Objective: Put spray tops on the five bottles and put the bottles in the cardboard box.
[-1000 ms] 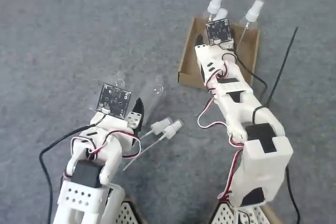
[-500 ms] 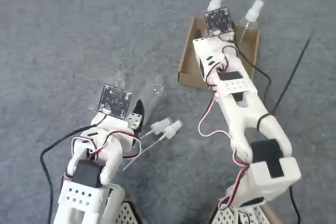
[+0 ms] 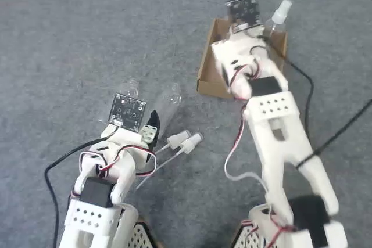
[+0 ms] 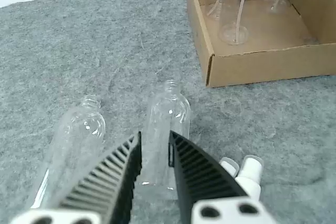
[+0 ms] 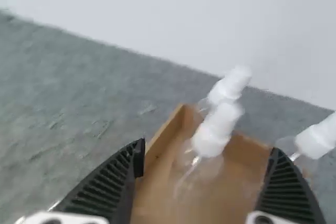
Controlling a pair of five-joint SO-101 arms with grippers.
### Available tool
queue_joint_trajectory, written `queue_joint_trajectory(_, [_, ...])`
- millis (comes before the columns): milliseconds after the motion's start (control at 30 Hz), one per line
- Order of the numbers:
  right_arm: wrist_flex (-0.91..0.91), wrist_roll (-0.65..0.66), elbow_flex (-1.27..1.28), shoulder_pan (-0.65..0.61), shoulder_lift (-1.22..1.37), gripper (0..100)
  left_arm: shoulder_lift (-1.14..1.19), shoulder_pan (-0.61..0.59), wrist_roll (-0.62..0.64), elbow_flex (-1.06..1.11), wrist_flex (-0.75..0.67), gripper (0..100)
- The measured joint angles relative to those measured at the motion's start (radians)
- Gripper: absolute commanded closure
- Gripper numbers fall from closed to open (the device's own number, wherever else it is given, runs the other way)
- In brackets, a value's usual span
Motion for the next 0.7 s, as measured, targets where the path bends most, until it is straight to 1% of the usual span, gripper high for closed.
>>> queue_joint_trajectory(133, [0.184,0.0,0.031,-0.092,-0.106,70.3,0.0,-0.021,0.0,0.0,0.0,93])
queue_joint_trajectory(200, [0.21,-0.017,0.098,-0.15,-0.147,70.3,0.0,-0.064,0.0,-0.002,0.0,93])
queue_joint_trajectory(267, [0.21,-0.084,0.176,-0.215,-0.169,70.5,0.0,-0.1,0.0,-0.005,0.0,93])
queue_joint_trajectory(300, [0.21,-0.127,0.216,-0.245,-0.176,71.7,0.0,-0.112,0.0,-0.008,0.0,93])
queue_joint_trajectory(367, [0.198,-0.196,0.278,-0.293,-0.176,77.7,0.0,-0.123,0.0,-0.011,0.0,93])
queue_joint_trajectory(433, [0.184,-0.229,0.318,-0.33,-0.176,84.7,0.0,-0.13,0.0,-0.011,0.0,93])
queue_joint_trajectory(500, [0.167,-0.25,0.325,-0.347,-0.166,88.3,0.002,-0.132,0.002,-0.025,0.015,93])
queue_joint_trajectory(600, [0.146,-0.302,0.327,-0.348,-0.123,84.6,0.018,-0.163,0.005,-0.077,0.049,92])
queue_joint_trajectory(700, [0.143,-0.361,0.327,-0.35,-0.084,78.4,0.114,-0.167,0.002,-0.12,0.051,87])
